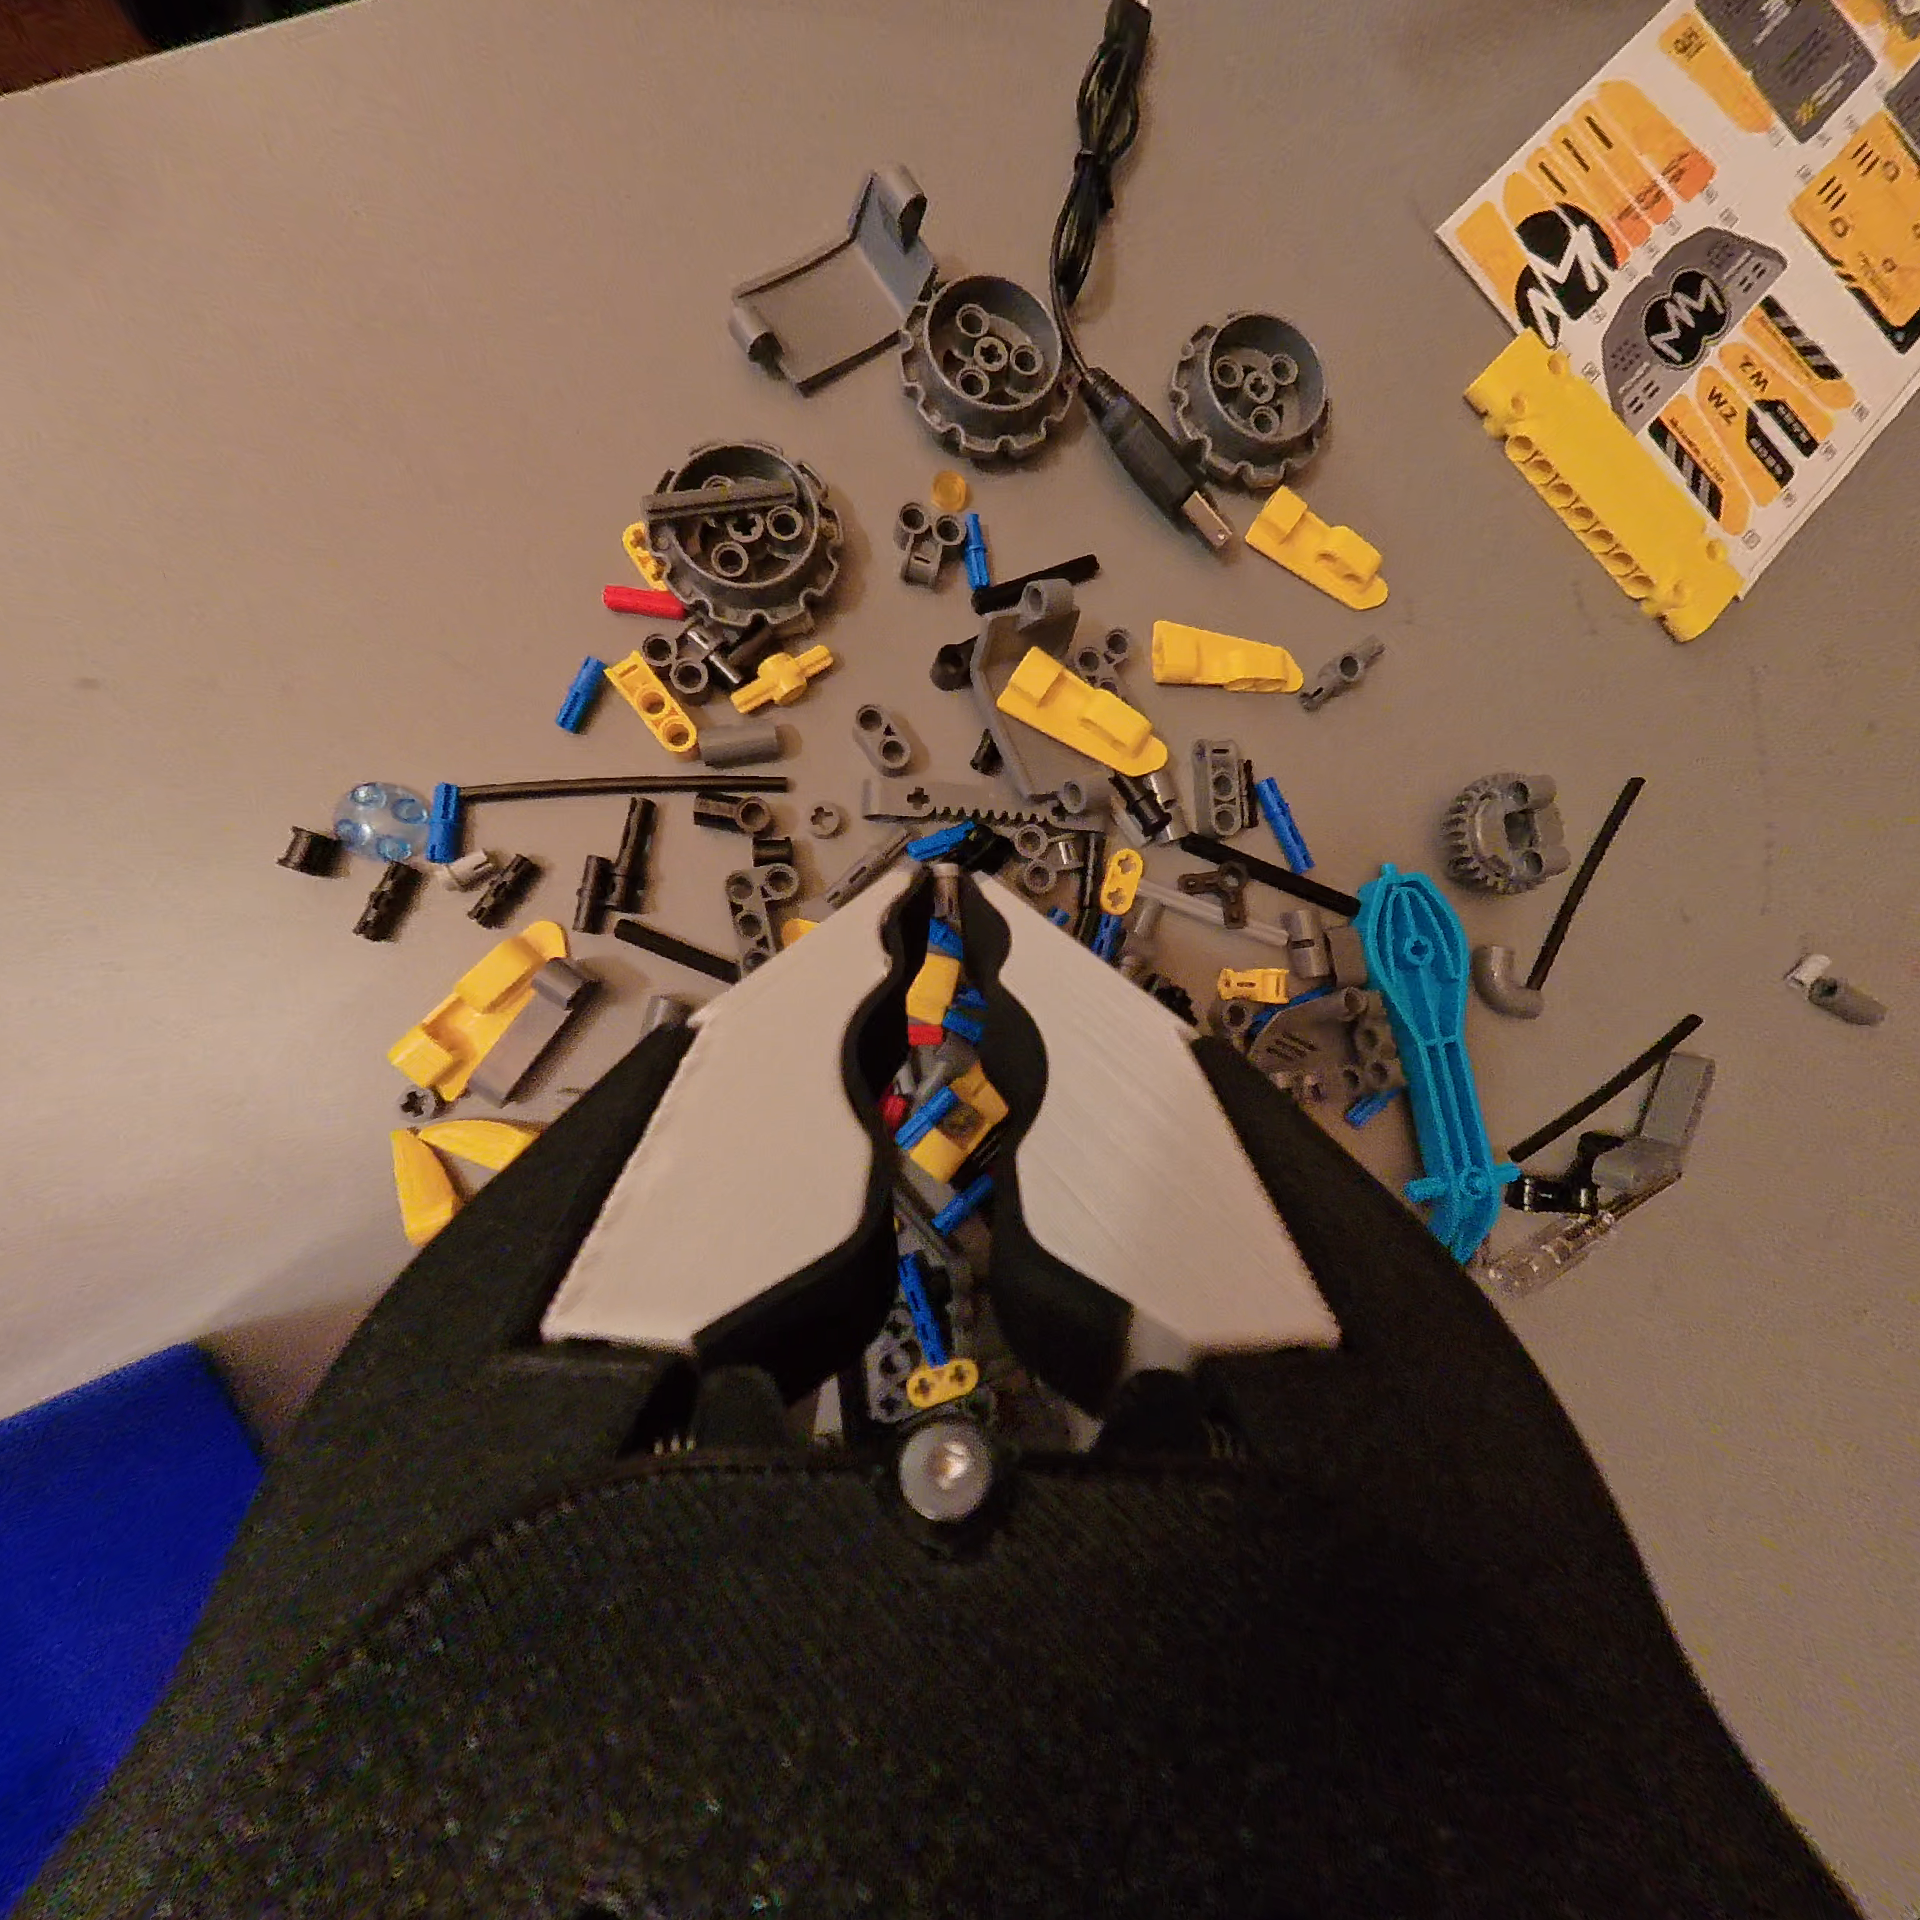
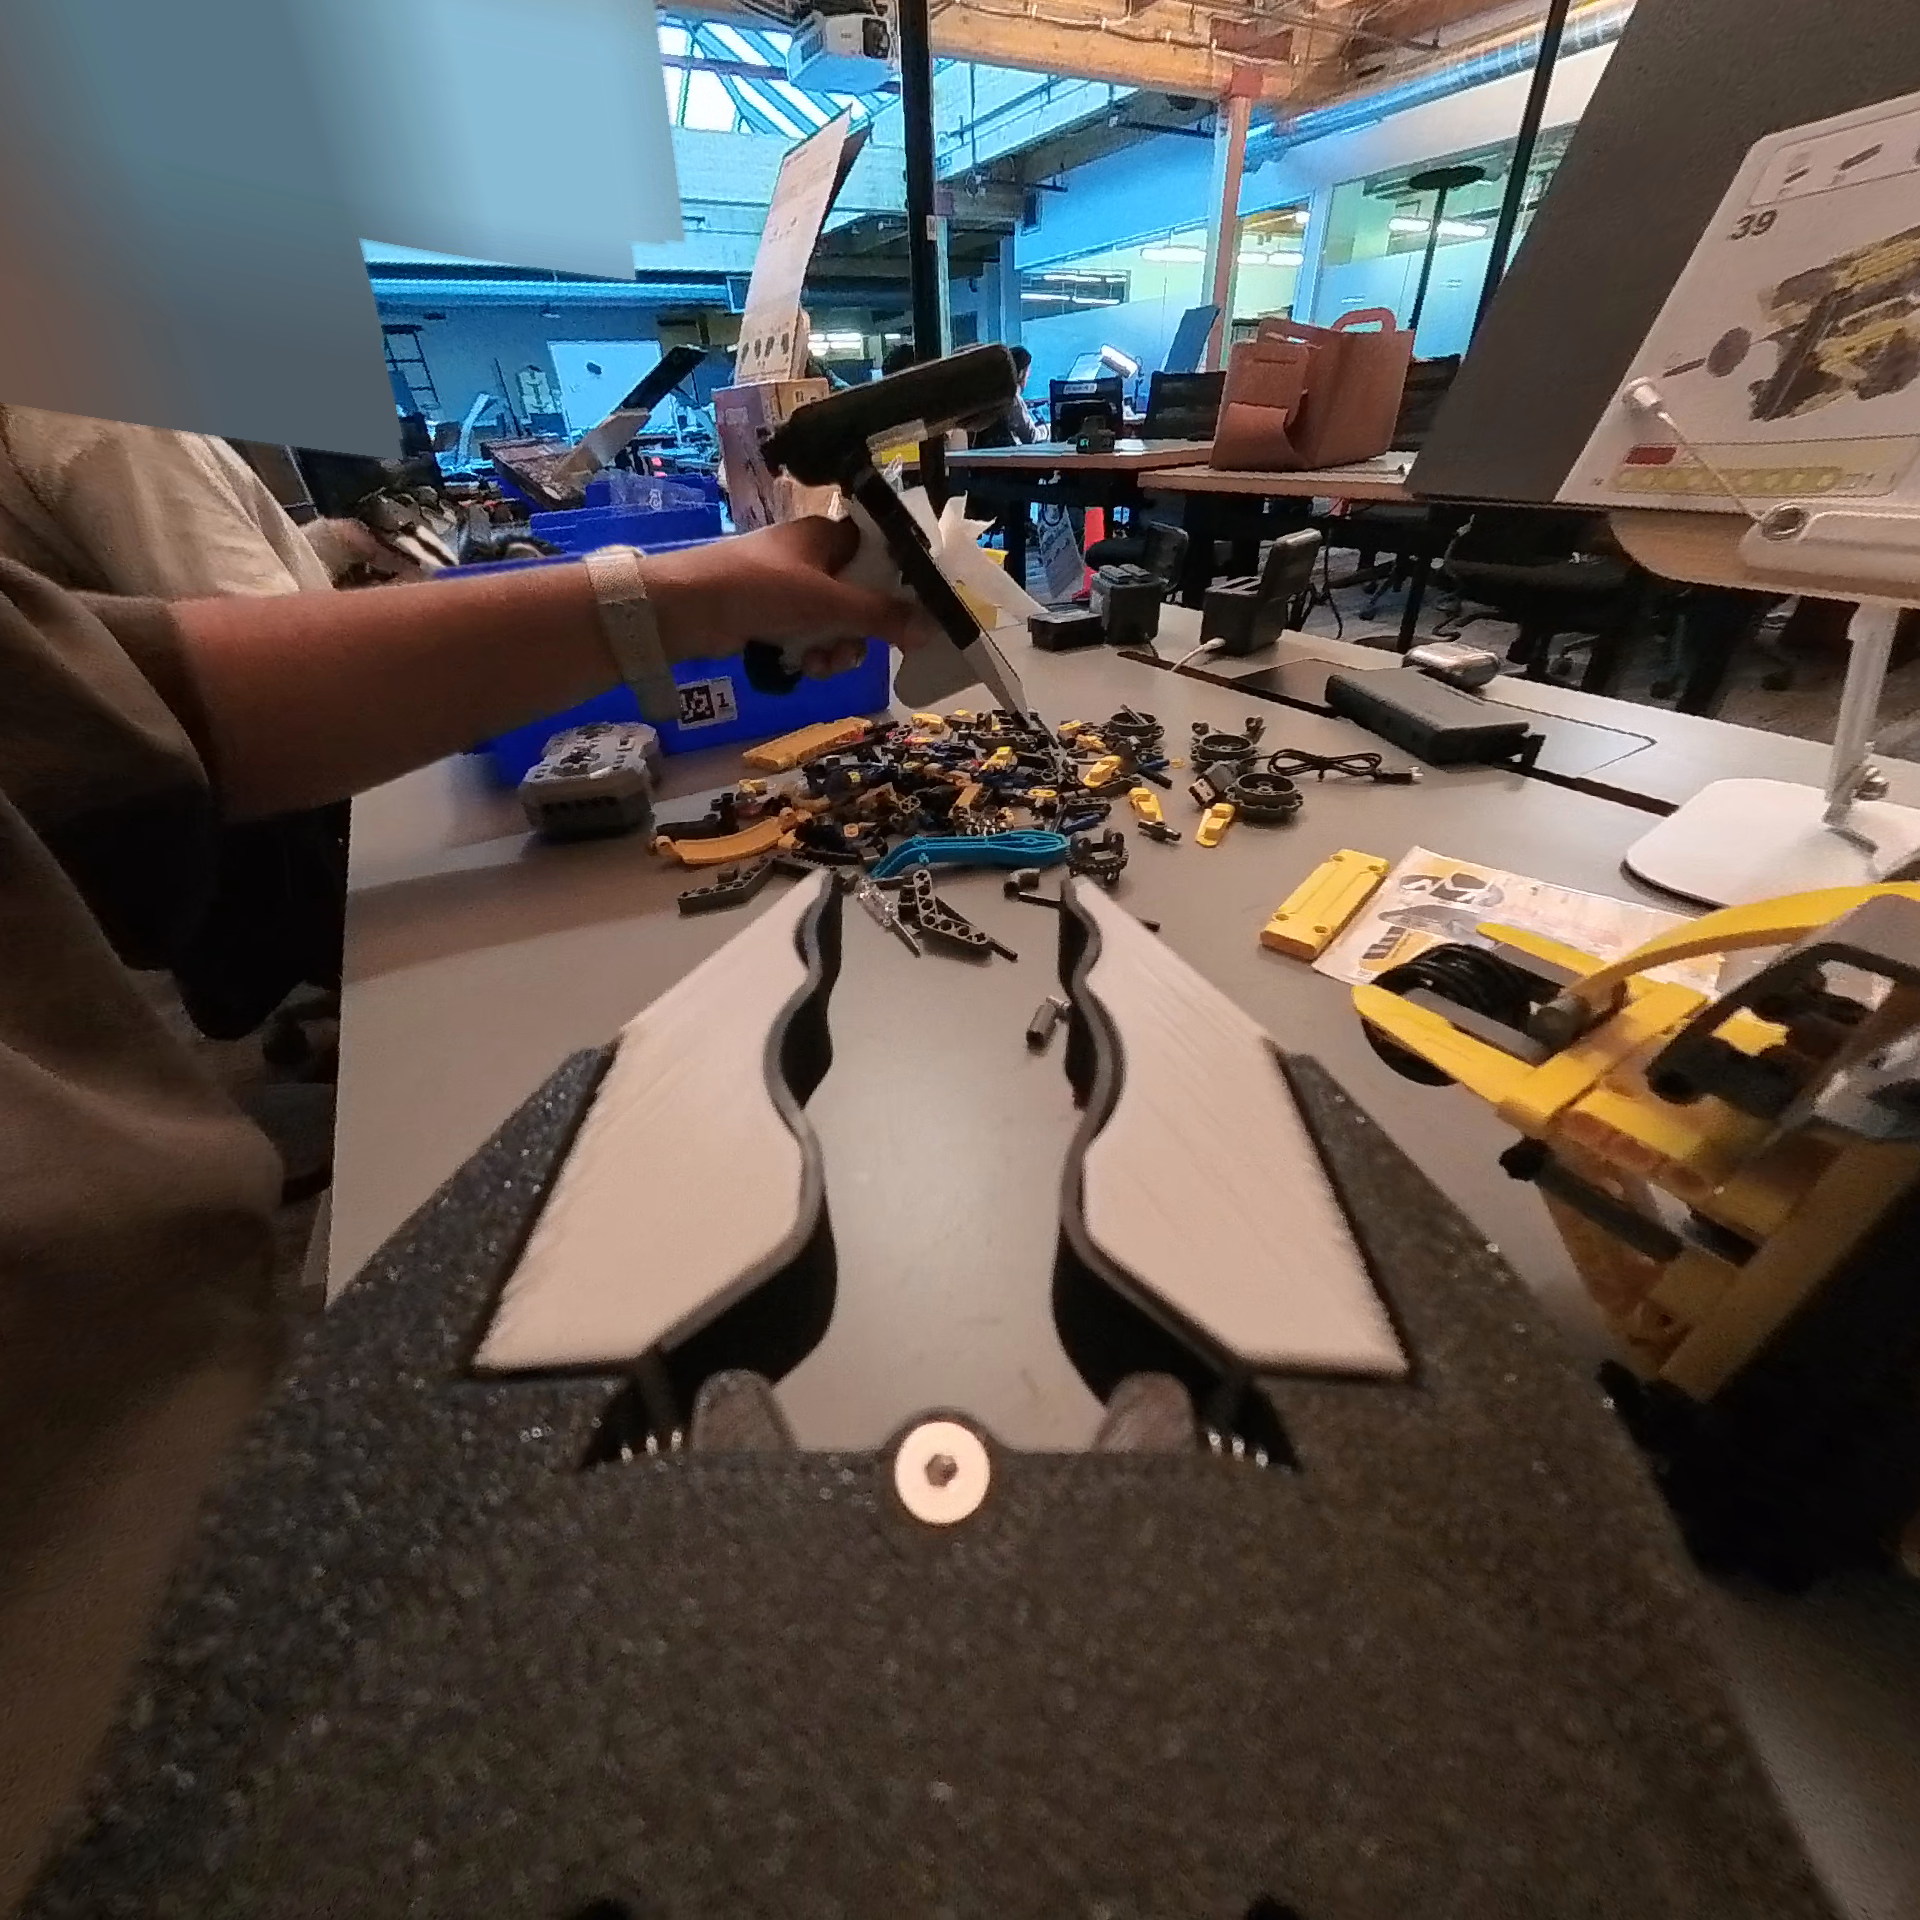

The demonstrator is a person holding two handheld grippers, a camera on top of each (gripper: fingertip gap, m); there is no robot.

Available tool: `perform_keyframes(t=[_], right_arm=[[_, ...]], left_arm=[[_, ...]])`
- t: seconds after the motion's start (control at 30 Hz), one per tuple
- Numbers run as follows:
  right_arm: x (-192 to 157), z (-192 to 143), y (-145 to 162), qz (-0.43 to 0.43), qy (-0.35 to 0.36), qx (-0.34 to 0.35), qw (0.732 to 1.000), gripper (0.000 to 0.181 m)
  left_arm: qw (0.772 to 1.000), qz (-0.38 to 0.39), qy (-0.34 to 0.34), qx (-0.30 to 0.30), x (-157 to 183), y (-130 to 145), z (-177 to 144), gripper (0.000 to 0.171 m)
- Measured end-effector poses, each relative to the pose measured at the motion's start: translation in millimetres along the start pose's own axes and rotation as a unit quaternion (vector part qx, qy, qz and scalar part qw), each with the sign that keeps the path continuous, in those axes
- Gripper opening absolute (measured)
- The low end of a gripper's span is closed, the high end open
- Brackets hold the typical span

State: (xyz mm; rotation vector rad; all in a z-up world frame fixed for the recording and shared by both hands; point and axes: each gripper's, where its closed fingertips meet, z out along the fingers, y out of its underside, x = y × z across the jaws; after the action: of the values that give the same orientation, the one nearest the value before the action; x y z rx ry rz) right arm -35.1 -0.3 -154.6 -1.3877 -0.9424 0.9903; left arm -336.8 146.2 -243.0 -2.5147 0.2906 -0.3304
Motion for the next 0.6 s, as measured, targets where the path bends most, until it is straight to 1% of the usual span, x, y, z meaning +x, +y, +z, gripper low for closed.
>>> perform_keyframes(t=[0.07, 0.13, 0.17, 0.23, 0.3, 0.43, 0.5, 0.6], right_arm=[[1.1, -0.9, -0.7, 0.003, 0.002, 0.003, 1.000, 0.041], [2.0, -1.6, -1.4, 0.006, 0.003, 0.006, 1.000, 0.041], [2.4, -1.6, -1.5, 0.006, 0.004, 0.006, 1.000, 0.041], [2.8, -1.1, -0.9, 0.006, 0.006, 0.004, 1.000, 0.041], [2.6, -0.1, -0.1, 0.002, 0.006, 0.001, 1.000, 0.041], [0.0, 4.7, 2.1, 0.001, -0.004, -0.013, 1.000, 0.041], [-3.3, 8.9, 0.3, 0.003, -0.016, -0.019, 1.000, 0.041], [-11.2, 18.6, -10.3, -0.001, -0.042, -0.026, 0.999, 0.041]], left_arm=[[1.000, -0.003, 0.001, 0.007, 2.3, -0.1, 1.6, 0.003], [1.000, -0.013, 0.013, 0.018, 6.3, -1.3, 1.7, 0.011], [0.999, -0.020, 0.026, 0.025, 11.0, -2.5, 0.2, 0.012], [0.997, -0.031, 0.050, 0.058, 21.9, -10.0, -8.0, 0.009], [0.992, -0.038, 0.070, 0.098, 35.0, -19.7, -23.7, 0.008], [0.976, -0.033, 0.094, 0.195, 67.2, -37.2, -68.7, 0.011], [0.969, -0.024, 0.097, 0.224, 82.1, -38.6, -86.2, 0.015], [0.963, -0.013, 0.083, 0.257, 92.8, -39.9, -104.9, 0.017]])
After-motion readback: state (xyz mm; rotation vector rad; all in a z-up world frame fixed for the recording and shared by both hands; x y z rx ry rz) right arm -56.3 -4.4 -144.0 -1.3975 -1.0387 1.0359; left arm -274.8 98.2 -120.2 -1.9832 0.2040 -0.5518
